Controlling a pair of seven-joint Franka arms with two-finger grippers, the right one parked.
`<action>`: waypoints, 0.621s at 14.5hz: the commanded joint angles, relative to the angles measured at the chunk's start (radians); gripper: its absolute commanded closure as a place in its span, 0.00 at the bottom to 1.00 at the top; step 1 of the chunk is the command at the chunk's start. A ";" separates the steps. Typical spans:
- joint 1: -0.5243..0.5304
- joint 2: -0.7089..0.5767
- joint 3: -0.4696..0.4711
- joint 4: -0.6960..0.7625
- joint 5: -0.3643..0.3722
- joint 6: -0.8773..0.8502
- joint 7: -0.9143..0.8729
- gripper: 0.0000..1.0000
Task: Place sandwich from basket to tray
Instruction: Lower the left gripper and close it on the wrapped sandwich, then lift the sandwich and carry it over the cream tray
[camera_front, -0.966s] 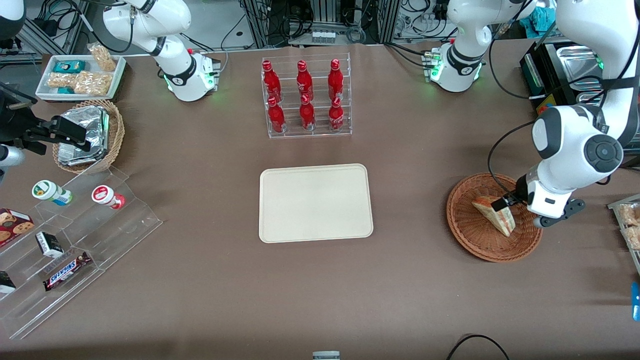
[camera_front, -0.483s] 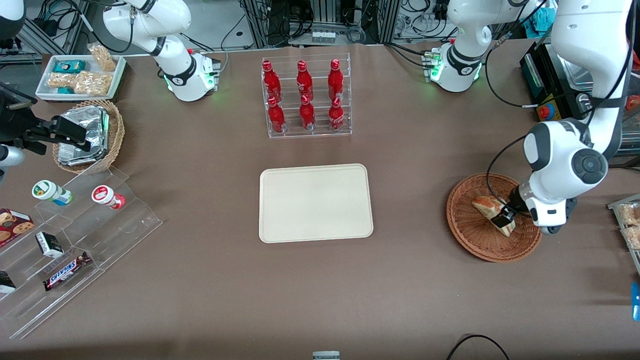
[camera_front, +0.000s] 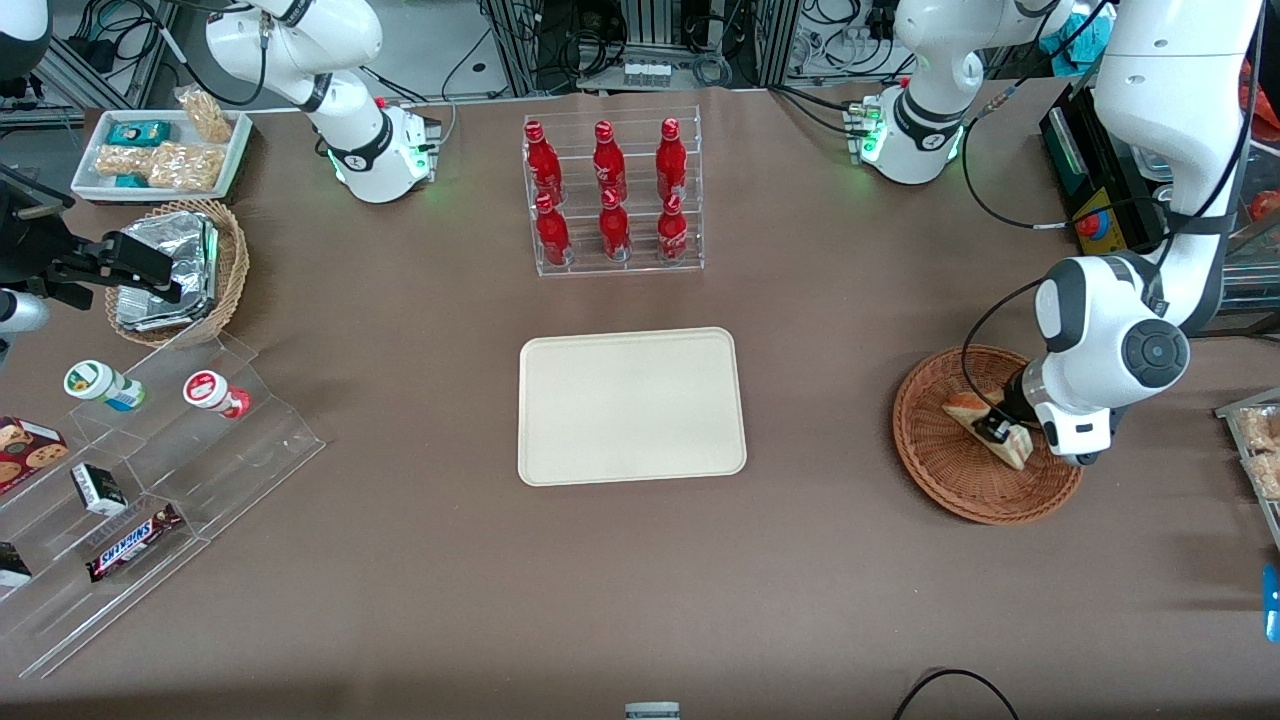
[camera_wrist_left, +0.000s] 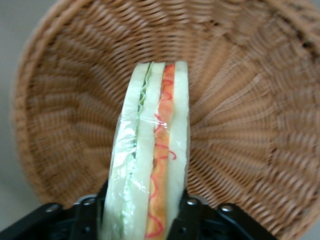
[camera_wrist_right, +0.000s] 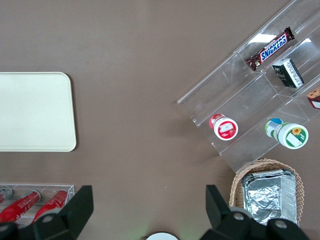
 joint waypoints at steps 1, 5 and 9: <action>-0.008 -0.073 -0.022 0.120 0.078 -0.274 -0.011 0.91; -0.092 -0.049 -0.048 0.243 0.080 -0.381 0.284 0.89; -0.239 -0.020 -0.088 0.260 0.048 -0.341 0.454 0.91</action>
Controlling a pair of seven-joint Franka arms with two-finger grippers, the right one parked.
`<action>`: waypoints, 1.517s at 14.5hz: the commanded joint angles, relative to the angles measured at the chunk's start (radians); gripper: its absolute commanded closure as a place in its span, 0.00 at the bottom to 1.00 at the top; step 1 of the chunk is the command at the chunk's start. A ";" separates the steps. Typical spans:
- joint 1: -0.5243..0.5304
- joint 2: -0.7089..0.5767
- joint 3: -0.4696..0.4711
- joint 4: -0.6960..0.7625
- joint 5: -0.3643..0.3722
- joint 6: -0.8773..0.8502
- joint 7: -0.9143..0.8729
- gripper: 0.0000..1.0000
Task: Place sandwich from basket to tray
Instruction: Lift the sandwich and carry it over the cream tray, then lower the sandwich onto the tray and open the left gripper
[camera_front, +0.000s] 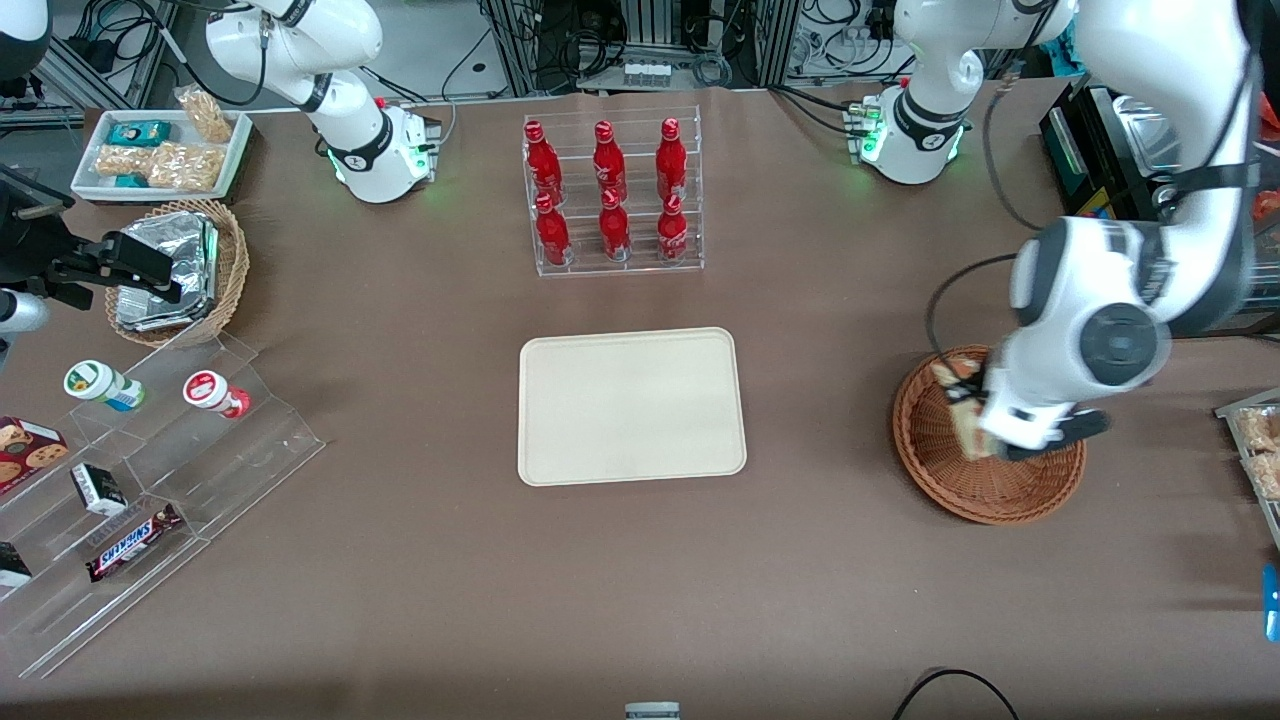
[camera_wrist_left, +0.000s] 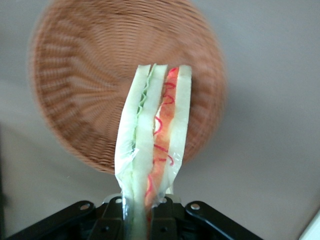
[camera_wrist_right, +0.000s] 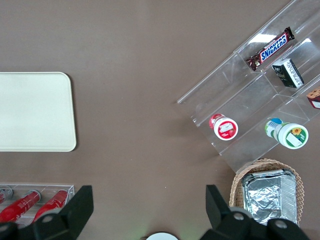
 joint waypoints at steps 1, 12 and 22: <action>-0.109 0.054 -0.020 0.047 -0.031 0.043 0.036 0.91; -0.560 0.428 -0.021 0.413 -0.167 0.271 -0.426 0.96; -0.631 0.557 -0.017 0.501 -0.075 0.275 -0.483 0.93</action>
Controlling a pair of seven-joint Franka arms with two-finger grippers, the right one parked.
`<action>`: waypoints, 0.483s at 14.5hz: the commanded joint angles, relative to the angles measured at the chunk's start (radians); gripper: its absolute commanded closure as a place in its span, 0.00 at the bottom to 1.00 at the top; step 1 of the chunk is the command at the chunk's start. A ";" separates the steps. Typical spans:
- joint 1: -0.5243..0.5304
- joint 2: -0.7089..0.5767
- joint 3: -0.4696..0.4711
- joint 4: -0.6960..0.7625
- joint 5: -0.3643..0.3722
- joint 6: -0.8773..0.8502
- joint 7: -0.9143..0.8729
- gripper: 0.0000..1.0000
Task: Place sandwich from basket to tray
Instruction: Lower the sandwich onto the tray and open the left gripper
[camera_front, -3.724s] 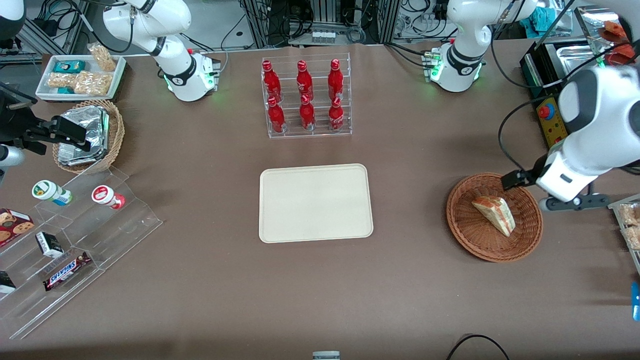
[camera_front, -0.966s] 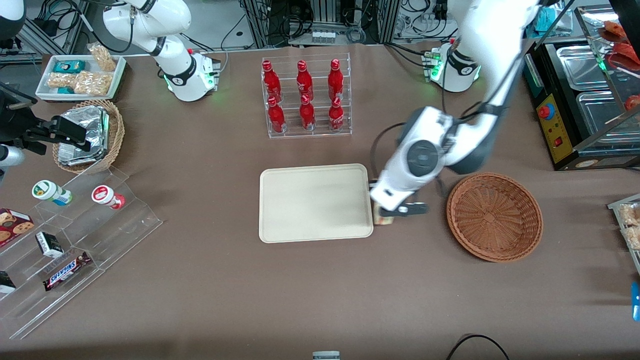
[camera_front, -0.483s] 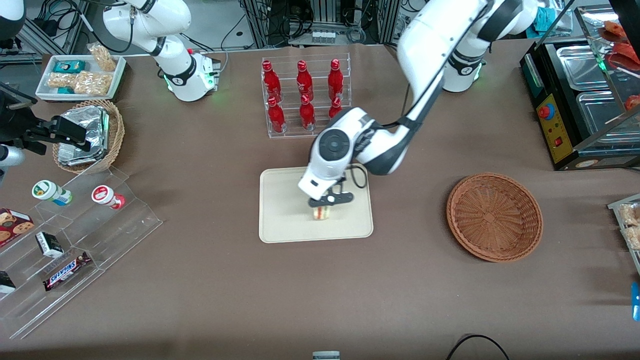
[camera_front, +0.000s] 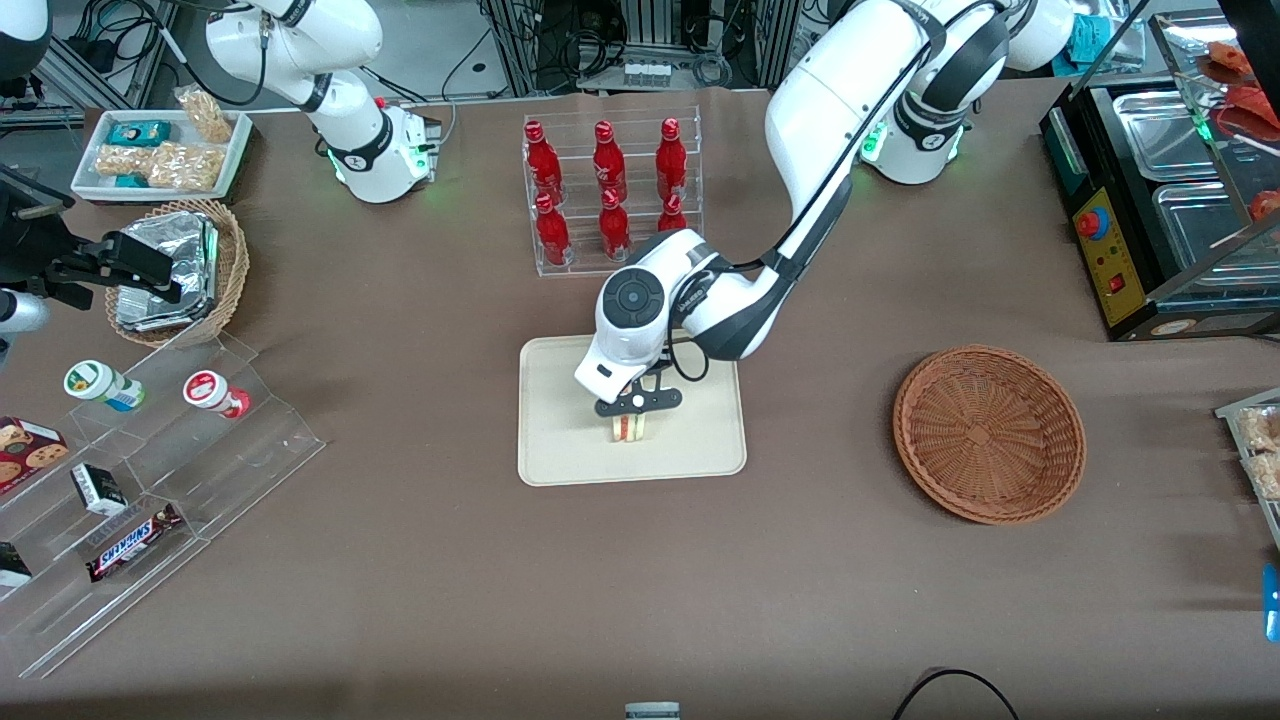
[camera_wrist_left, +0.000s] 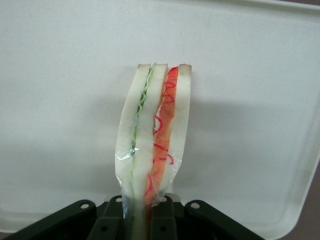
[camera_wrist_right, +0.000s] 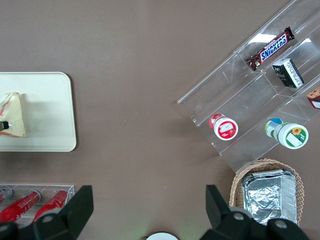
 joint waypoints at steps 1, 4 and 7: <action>-0.018 0.030 0.010 0.036 0.029 -0.009 -0.016 0.83; -0.015 0.006 0.008 0.036 0.020 -0.019 -0.027 0.00; -0.018 -0.065 0.011 0.029 0.032 -0.027 -0.057 0.00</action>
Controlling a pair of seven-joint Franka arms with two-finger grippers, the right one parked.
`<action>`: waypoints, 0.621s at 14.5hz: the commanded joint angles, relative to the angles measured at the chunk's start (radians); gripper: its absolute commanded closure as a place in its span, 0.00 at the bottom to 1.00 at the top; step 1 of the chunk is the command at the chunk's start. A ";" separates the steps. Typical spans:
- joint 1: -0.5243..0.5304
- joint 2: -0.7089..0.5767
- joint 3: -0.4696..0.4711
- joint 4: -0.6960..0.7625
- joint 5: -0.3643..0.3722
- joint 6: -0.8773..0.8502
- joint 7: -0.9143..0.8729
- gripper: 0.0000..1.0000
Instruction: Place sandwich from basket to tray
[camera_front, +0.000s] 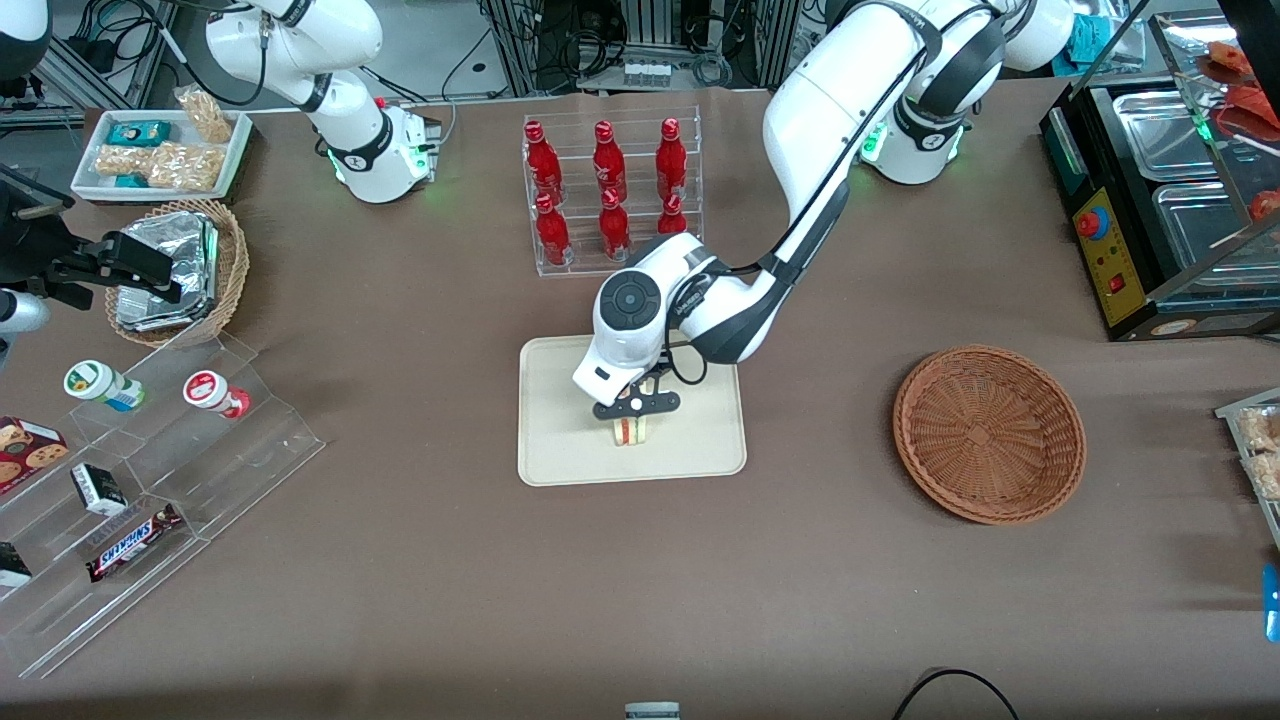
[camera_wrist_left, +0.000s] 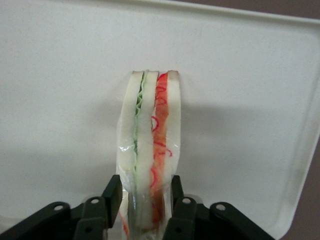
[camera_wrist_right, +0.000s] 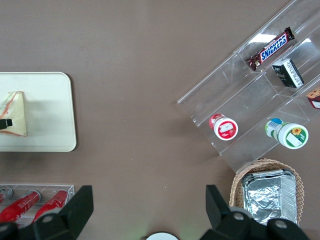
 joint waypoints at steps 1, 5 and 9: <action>-0.007 -0.093 0.014 -0.009 0.022 -0.043 -0.042 0.00; 0.071 -0.193 0.016 -0.017 0.011 -0.228 -0.075 0.00; 0.221 -0.363 0.016 -0.219 0.020 -0.299 0.004 0.00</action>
